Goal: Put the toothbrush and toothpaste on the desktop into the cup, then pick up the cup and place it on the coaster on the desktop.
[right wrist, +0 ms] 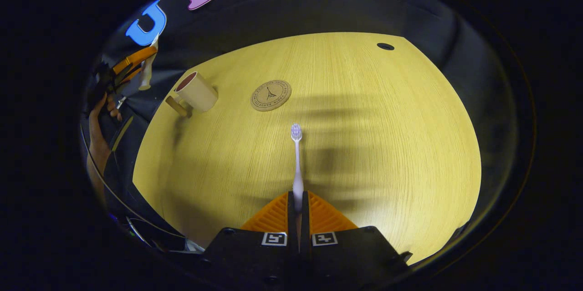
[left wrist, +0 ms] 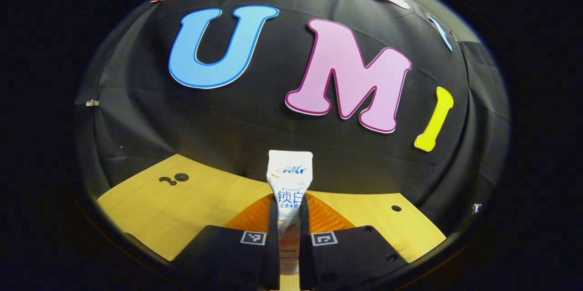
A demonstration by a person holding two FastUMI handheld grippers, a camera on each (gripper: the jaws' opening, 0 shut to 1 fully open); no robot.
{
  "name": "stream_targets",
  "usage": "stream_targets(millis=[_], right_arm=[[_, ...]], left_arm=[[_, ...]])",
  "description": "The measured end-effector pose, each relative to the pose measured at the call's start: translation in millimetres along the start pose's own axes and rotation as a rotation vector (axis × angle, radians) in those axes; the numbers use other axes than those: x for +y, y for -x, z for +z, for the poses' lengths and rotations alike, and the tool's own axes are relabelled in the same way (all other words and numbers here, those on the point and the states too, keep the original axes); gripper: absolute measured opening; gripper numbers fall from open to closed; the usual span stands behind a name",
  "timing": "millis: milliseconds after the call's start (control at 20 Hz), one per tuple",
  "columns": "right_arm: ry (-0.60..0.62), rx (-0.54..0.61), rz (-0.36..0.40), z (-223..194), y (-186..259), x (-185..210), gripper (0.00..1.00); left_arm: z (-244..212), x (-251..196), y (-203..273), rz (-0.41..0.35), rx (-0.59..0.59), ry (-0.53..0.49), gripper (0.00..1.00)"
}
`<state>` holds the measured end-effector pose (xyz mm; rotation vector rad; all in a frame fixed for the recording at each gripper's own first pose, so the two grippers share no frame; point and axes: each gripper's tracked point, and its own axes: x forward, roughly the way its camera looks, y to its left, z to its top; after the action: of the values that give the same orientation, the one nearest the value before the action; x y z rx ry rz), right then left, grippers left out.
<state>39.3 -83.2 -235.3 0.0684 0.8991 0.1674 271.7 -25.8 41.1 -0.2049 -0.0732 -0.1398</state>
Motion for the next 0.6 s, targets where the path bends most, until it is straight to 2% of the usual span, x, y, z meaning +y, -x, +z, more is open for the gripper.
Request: stream_targets(millis=[250, 600], right_arm=[[-0.003, 0.023, -0.012, -2, -1, -9, 0.05], [-0.012, 0.046, -0.018, -4, -8, -10, 0.05]], left_arm=[[-19, 8, -43, -0.002, -0.033, 0.053, 0.22], [-59, 20, -71, 0.005, -0.018, 0.046, 0.22]])
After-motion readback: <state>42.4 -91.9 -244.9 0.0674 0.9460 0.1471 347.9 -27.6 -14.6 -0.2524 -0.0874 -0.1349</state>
